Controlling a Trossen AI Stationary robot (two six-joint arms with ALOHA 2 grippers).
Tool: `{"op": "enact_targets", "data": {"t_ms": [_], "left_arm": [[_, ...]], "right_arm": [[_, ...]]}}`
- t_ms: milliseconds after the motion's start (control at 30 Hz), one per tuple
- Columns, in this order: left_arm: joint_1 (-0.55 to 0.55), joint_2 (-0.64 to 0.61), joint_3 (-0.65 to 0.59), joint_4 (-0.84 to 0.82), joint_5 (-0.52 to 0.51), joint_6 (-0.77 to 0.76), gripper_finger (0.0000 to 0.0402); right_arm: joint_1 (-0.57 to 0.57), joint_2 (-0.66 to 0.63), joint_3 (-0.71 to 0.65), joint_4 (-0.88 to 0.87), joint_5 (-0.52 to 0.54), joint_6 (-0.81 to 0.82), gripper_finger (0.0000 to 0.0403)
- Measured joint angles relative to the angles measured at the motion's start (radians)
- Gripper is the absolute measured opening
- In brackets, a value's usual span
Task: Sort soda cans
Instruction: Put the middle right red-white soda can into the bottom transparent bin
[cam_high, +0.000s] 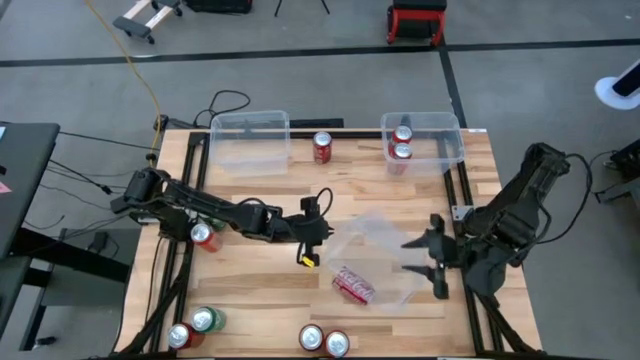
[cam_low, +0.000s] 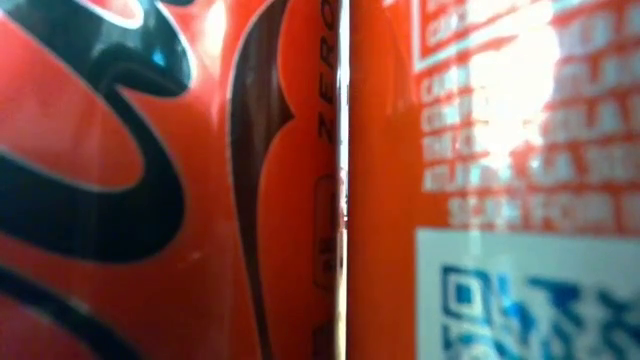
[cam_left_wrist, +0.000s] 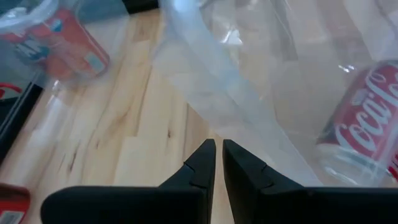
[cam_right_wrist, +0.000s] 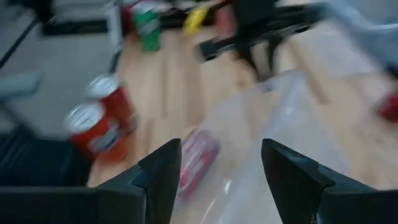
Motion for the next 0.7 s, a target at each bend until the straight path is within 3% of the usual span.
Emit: {"op": "enact_targets", "data": {"t_ms": [300,467,700], "left_arm": [[0.003,0.0,0.002,0.095,0.001,0.034,0.0025],[0.004,0.0,0.049,0.048,0.001,0.034,0.0025],[0.005,-0.001,0.104,0.013,0.0,0.062,0.0025]], "right_arm": [[-0.127,0.011,0.0,-0.013,-0.185,0.016,0.0206],[-0.196,0.012,0.0,-0.091,-0.267,0.031,0.0182],[-0.281,0.009,0.0,-0.239,-0.282,0.105,0.0146]]}}
